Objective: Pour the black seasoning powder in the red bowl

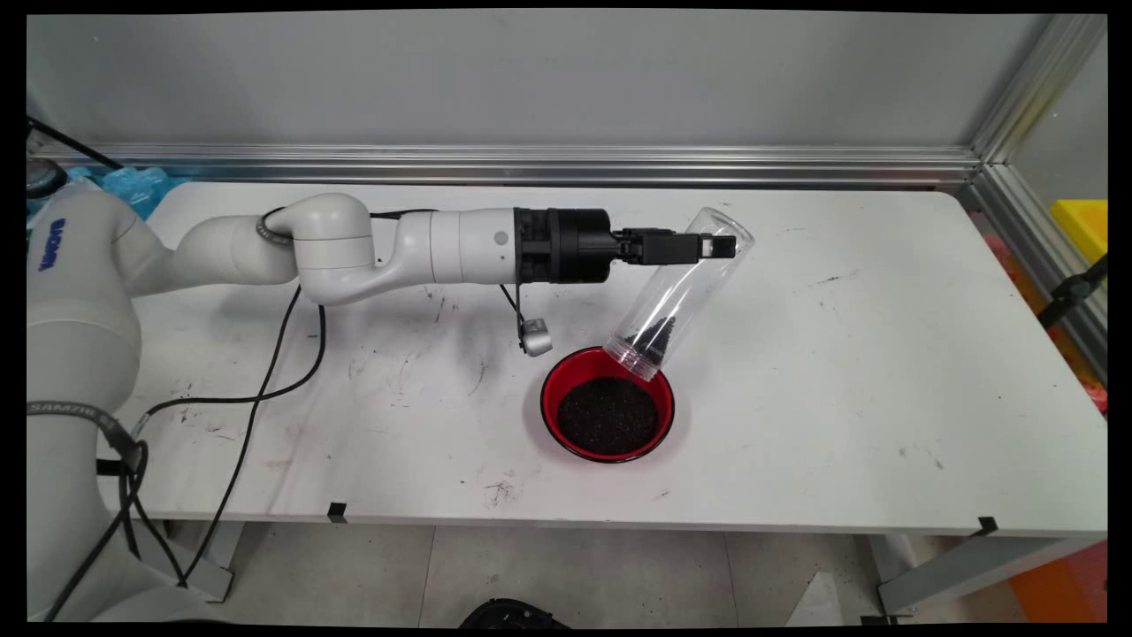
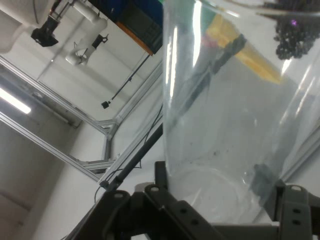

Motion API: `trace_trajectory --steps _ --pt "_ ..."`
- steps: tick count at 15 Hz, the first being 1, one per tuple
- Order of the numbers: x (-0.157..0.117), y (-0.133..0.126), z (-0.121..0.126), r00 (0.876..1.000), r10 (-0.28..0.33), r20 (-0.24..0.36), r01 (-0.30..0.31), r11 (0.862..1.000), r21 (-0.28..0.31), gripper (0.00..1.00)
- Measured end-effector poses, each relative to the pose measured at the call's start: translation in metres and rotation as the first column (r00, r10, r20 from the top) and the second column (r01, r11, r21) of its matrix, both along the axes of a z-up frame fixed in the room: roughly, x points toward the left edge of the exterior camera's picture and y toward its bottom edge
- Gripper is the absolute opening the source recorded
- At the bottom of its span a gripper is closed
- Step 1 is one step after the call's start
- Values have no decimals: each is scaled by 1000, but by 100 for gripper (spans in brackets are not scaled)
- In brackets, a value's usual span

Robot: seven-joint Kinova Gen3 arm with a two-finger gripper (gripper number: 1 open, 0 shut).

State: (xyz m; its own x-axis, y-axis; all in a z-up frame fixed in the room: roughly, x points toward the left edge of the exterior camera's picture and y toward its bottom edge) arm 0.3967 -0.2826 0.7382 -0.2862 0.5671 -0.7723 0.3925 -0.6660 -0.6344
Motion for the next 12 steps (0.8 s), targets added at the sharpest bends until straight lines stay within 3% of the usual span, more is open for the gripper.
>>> trace_trajectory --steps 12 --pt "-2 -2 -8 1000 -28 -3 27 999 -32 0"
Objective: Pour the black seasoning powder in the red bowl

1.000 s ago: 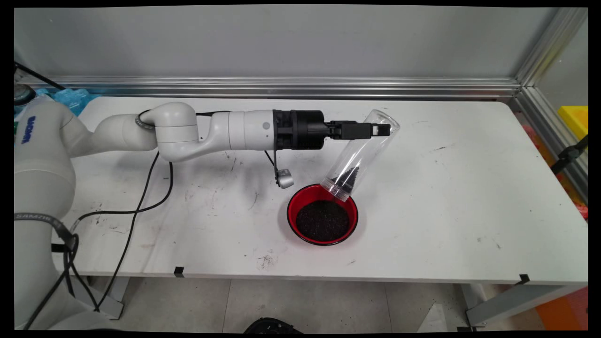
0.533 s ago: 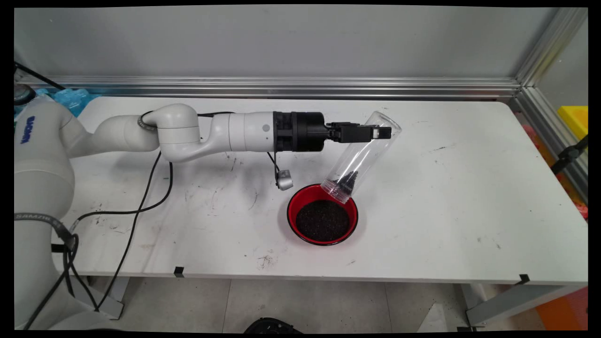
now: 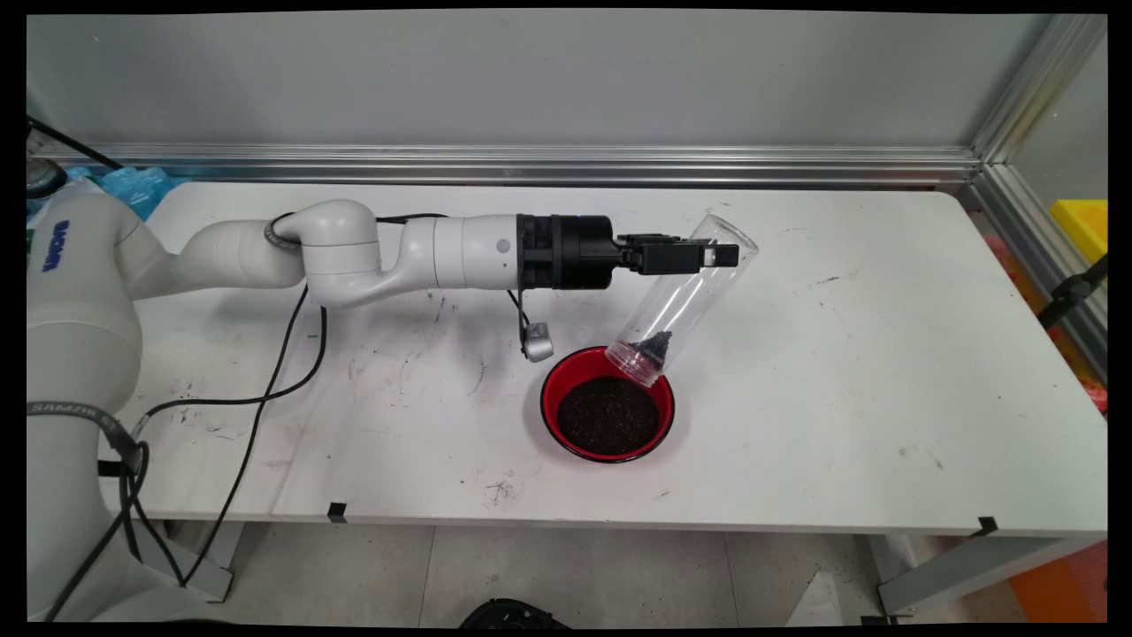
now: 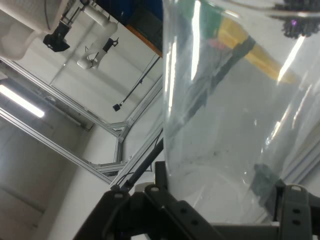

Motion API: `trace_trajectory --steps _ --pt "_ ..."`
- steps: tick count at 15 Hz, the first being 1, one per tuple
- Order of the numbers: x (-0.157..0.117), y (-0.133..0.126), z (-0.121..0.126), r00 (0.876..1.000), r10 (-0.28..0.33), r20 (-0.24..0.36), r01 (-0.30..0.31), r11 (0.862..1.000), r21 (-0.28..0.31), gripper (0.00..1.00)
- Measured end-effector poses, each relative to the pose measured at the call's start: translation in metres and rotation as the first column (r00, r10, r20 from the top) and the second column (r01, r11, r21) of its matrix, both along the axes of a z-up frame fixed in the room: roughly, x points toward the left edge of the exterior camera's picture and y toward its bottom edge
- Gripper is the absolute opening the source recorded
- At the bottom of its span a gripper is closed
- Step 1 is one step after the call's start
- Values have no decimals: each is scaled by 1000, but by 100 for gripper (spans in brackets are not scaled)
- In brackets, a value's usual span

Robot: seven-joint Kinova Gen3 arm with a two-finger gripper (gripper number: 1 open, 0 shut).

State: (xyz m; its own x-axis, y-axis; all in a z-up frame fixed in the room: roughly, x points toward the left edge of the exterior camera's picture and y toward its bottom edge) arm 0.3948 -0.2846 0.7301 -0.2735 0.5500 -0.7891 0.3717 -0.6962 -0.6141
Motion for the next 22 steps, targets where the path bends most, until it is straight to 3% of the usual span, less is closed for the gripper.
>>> trace_trajectory --steps 8,13,15,18,20,22 --pt "2 2 0 1000 18 2 -18 999 42 0" --pt "6 5 2 998 63 -6 -62 988 144 0" --pt "8 6 3 996 86 -12 -82 976 201 0" --pt "11 7 7 992 126 -25 -113 948 299 0" --pt "13 7 10 987 159 -33 -136 921 365 0" --pt "15 7 14 979 197 -41 -160 885 437 0"
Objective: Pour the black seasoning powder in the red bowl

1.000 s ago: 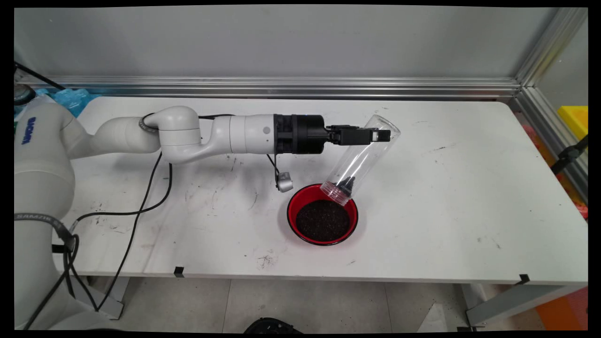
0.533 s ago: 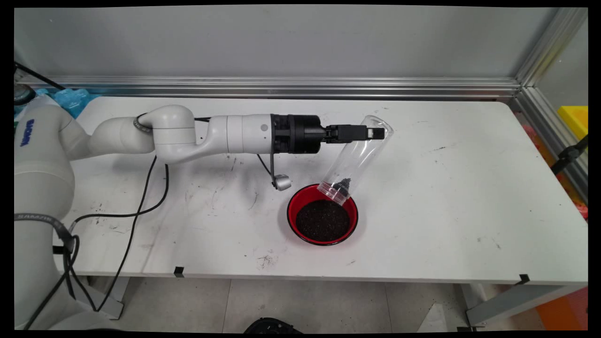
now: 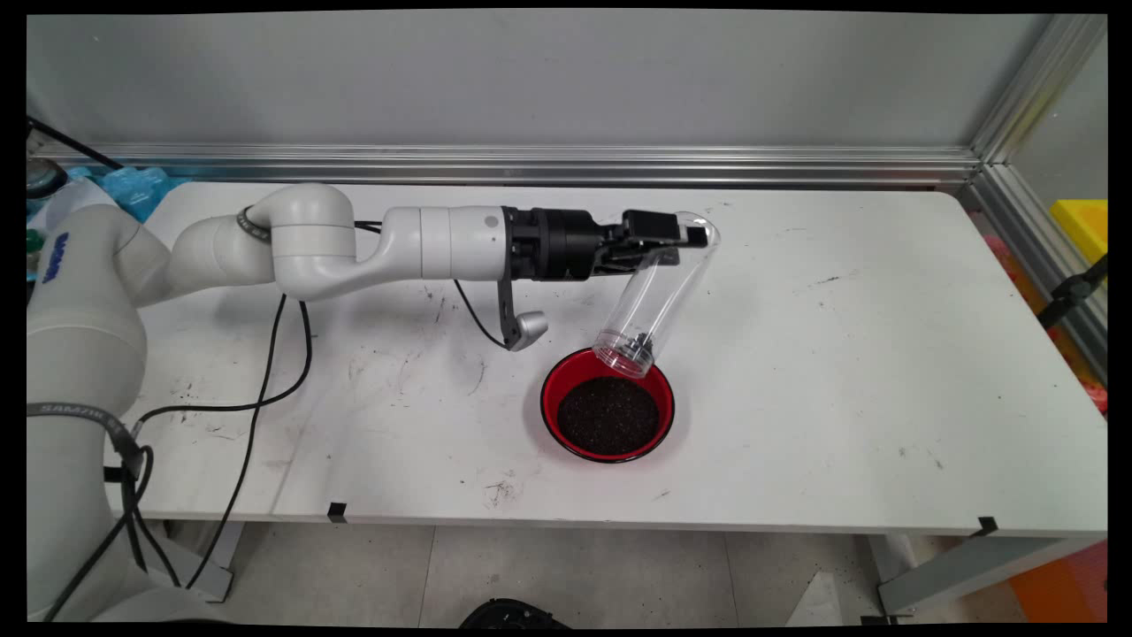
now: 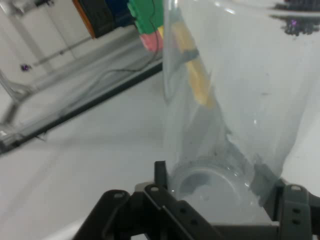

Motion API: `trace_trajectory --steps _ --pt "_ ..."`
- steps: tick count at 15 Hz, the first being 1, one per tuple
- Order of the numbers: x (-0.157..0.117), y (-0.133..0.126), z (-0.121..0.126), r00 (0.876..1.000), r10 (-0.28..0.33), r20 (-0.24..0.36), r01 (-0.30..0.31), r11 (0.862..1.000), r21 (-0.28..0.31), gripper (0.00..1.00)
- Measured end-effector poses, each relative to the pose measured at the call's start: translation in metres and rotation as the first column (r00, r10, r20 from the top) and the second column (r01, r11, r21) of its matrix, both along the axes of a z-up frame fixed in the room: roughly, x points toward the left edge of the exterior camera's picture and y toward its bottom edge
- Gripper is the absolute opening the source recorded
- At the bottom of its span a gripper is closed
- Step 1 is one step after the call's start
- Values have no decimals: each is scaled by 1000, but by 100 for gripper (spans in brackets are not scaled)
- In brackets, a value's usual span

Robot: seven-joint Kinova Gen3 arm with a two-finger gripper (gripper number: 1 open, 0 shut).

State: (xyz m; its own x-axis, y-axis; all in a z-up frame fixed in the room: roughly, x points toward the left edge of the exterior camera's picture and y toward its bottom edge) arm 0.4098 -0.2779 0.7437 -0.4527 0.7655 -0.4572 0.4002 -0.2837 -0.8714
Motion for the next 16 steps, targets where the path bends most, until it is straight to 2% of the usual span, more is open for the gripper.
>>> trace_trajectory --steps 2,5,8,11,13,14,15,16 --pt "2 -1 4 999 37 -22 -35 997 76 0" --pt "4 -3 13 995 88 -53 -76 978 195 0" --pt "10 -7 26 986 145 -82 -112 941 320 0" --pt "17 -11 38 972 212 -99 -146 880 453 0" --pt "20 -13 42 964 244 -104 -159 845 510 0" --pt "23 -14 46 956 272 -108 -168 812 559 0" --pt "24 -15 48 951 288 -111 -172 794 583 0" --pt "27 -17 52 943 313 -115 -178 764 620 0"
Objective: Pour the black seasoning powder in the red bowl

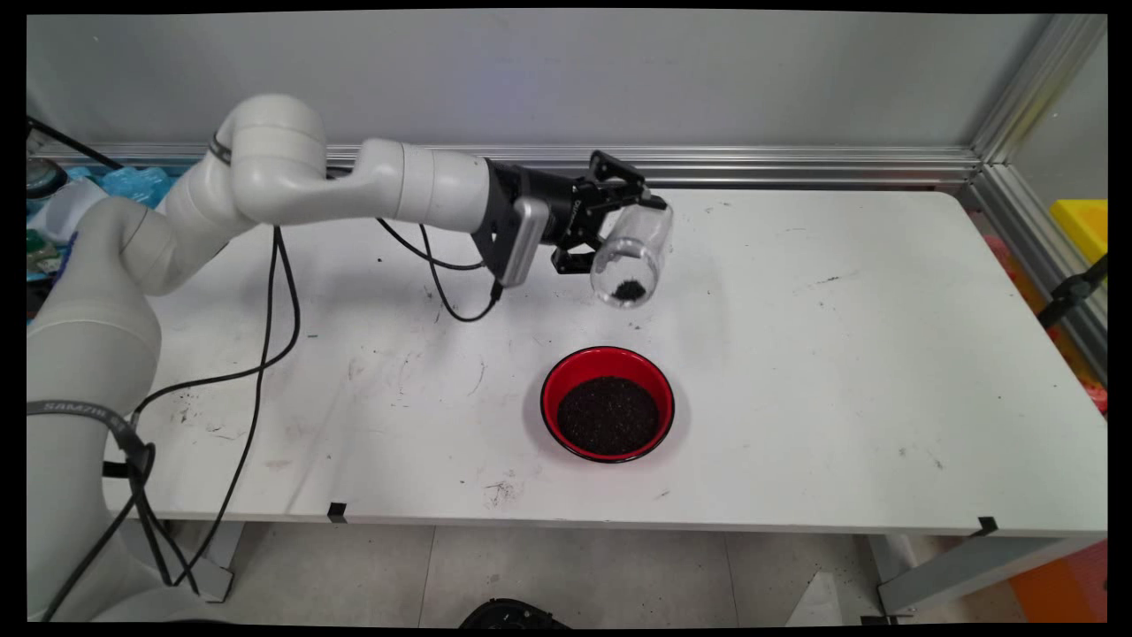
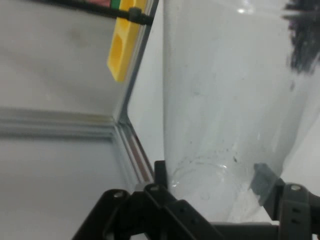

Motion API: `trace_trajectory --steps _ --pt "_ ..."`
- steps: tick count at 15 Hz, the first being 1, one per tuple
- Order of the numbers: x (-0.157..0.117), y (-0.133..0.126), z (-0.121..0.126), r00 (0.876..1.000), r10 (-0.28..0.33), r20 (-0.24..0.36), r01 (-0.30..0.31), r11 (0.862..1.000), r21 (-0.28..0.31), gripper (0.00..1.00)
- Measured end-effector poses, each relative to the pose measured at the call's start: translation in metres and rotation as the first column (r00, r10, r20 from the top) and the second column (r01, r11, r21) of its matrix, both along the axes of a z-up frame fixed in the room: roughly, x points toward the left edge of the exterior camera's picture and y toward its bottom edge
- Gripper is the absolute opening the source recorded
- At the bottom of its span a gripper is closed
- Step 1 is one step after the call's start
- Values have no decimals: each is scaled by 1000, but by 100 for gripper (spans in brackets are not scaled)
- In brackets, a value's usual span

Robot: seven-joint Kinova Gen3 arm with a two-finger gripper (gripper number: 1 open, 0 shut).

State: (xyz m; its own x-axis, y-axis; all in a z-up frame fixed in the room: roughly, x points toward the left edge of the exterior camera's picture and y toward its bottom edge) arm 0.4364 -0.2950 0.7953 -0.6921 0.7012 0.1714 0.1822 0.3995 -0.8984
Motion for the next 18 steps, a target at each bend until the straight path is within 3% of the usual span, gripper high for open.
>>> trace_trajectory --steps 4,6,9,10,12,15,16,17,18 --pt "11 -9 13 993 96 -76 -82 982 169 0" --pt "16 -12 19 985 136 -106 -107 964 242 0" --pt "26 -16 26 970 199 -142 -136 922 361 0" --pt "30 -17 27 964 222 -150 -146 904 402 0" --pt "38 -18 30 948 274 -165 -161 854 494 0" --pt "49 -19 29 918 353 -181 -176 770 613 0" --pt "52 -18 27 905 384 -186 -177 735 655 0" --pt "55 -18 25 894 405 -190 -177 709 682 0" --pt "57 -19 24 887 419 -192 -176 693 699 0"
